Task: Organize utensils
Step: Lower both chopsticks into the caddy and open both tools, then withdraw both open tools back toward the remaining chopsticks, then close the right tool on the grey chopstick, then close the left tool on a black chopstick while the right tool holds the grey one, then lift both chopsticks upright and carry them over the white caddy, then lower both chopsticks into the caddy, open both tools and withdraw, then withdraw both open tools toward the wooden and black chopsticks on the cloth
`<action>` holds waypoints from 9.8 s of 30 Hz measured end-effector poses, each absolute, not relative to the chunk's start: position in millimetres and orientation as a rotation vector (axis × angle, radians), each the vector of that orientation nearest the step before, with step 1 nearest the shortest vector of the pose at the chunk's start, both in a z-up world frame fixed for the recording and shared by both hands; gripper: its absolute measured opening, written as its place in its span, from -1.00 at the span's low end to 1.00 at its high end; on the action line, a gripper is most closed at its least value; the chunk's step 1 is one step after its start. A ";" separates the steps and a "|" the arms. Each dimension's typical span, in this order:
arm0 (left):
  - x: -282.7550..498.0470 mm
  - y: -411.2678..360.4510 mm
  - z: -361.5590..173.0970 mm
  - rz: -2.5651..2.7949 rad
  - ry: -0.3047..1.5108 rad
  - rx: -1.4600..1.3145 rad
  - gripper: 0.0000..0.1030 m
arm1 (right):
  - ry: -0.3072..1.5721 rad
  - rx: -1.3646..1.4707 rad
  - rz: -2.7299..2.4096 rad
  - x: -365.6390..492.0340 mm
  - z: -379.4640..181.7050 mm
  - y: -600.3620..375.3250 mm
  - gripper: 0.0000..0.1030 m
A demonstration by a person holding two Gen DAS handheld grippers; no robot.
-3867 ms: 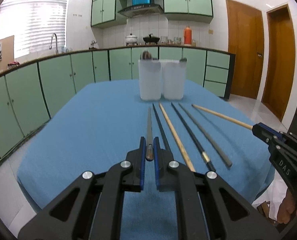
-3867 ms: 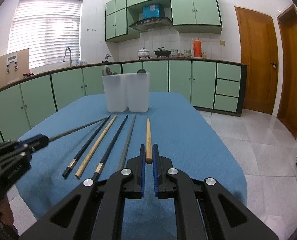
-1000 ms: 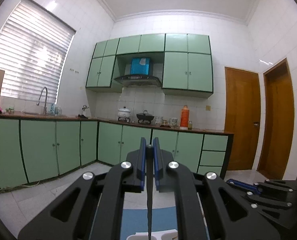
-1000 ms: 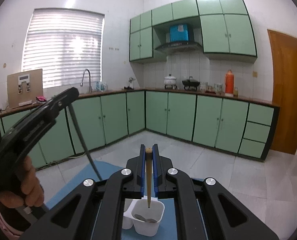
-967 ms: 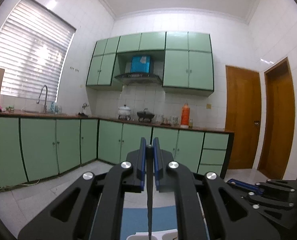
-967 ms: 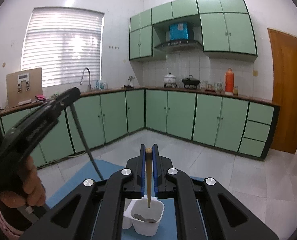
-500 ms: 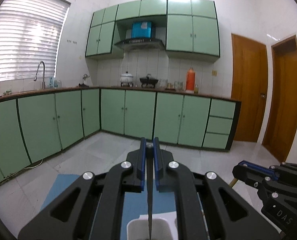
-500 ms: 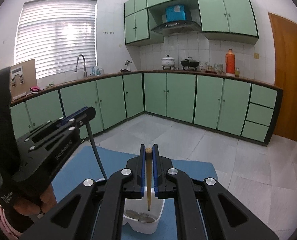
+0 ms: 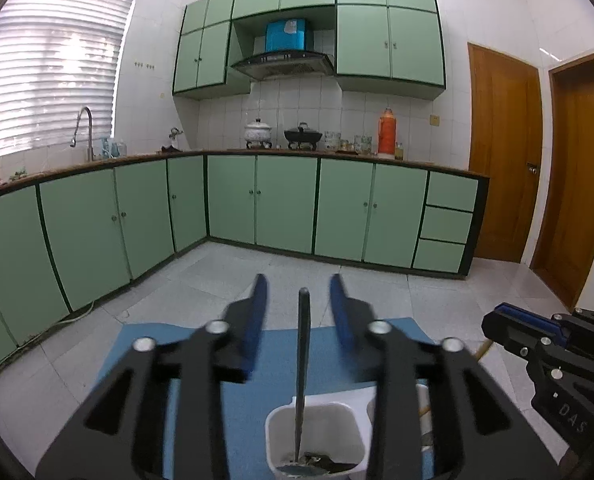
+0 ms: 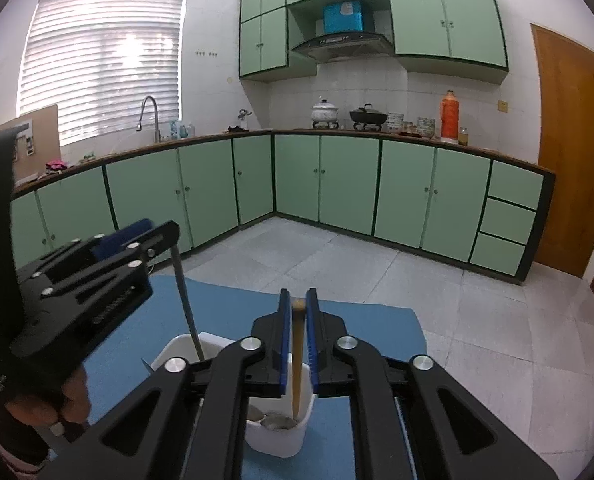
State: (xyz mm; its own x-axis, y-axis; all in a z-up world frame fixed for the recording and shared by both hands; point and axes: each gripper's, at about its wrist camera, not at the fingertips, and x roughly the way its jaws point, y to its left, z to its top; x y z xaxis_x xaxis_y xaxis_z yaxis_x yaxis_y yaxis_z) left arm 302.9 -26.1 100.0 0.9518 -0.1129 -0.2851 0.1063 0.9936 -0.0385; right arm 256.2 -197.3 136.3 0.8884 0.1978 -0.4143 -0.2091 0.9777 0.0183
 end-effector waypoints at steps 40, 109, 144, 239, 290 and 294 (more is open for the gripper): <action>80.4 15.9 -14.1 -0.076 0.398 -0.016 0.85 | 0.408 0.030 0.109 37.3 2.6 -211.1 0.63; 5.0 -17.8 -99.8 -0.098 0.518 0.022 0.82 | 0.434 -0.006 0.045 -23.7 -85.8 -187.7 -0.86; -0.5 -44.8 -92.3 -0.111 0.492 0.055 -0.88 | 0.382 0.008 0.034 -37.0 -72.5 -203.1 -0.86; 321.2 -37.9 91.7 -0.194 0.273 -0.039 -0.87 | 0.556 -0.017 0.315 267.0 142.0 -189.5 -0.87; 97.4 4.7 31.6 -0.146 0.311 -0.040 0.88 | 0.362 0.002 0.158 66.2 71.0 -218.6 0.82; 87.4 5.6 14.4 -0.133 0.347 -0.031 0.88 | 0.391 0.003 0.147 55.3 47.3 -212.9 0.82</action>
State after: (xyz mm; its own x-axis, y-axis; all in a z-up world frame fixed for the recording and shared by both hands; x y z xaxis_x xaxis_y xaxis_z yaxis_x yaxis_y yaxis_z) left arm 87.4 5.6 14.4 0.9317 -0.1358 -0.3369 0.1250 0.9907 -0.0536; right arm 55.3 -212.9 47.3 0.9141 0.1429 -0.3795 -0.1419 0.9894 0.0307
